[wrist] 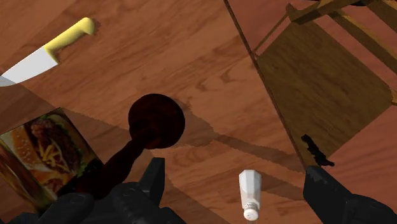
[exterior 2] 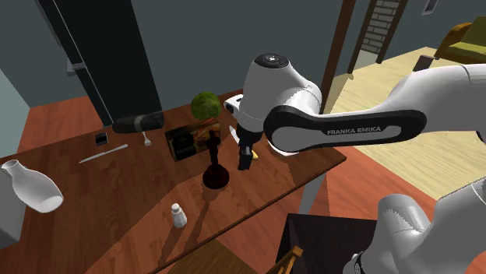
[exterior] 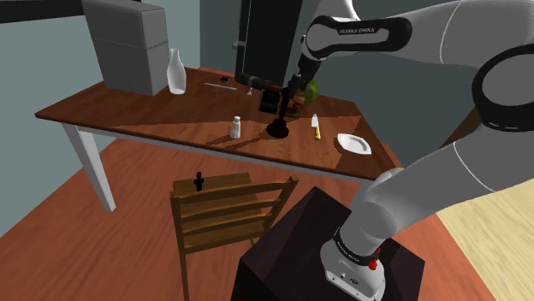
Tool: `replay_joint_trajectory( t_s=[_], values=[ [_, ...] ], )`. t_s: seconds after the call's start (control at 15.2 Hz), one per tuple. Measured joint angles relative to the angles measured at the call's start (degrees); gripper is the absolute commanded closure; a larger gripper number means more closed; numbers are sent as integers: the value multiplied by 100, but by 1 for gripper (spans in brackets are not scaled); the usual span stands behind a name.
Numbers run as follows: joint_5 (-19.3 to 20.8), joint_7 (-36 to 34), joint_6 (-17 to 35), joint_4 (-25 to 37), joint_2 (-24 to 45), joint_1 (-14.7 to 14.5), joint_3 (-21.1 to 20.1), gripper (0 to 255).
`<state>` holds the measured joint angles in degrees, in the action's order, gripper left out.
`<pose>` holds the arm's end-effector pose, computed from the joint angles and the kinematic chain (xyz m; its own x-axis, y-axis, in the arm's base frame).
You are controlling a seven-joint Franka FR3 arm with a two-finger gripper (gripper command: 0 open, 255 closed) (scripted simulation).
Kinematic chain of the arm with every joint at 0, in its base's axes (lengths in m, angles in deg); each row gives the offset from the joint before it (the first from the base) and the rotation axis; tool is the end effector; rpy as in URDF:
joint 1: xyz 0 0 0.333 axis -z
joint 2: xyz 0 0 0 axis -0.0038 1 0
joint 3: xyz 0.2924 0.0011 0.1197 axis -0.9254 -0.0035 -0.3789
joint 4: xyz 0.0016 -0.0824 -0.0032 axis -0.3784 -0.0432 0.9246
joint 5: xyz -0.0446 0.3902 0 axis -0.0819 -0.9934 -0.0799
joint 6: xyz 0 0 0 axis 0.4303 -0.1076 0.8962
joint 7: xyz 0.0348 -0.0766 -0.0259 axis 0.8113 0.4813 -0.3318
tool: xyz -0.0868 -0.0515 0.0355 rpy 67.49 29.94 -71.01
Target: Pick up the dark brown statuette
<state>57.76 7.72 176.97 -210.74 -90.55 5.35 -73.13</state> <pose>0.4265 -0.1751 0.5528 0.9751 0.1159 0.1888 0.0883 -0.9849 0.1488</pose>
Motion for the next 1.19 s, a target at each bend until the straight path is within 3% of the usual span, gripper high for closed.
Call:
replay_joint_trajectory(
  t_s=[0.46, 0.92, 1.19],
  values=[
    [-350, 902, 600, 961, 1312, 47, 594, 0],
    [-1143, 1875, 937, 2216, 2776, 249, 953, 0],
    [-1255, 2003, 1172, 2160, 2942, 298, 966, 0]
  ],
)
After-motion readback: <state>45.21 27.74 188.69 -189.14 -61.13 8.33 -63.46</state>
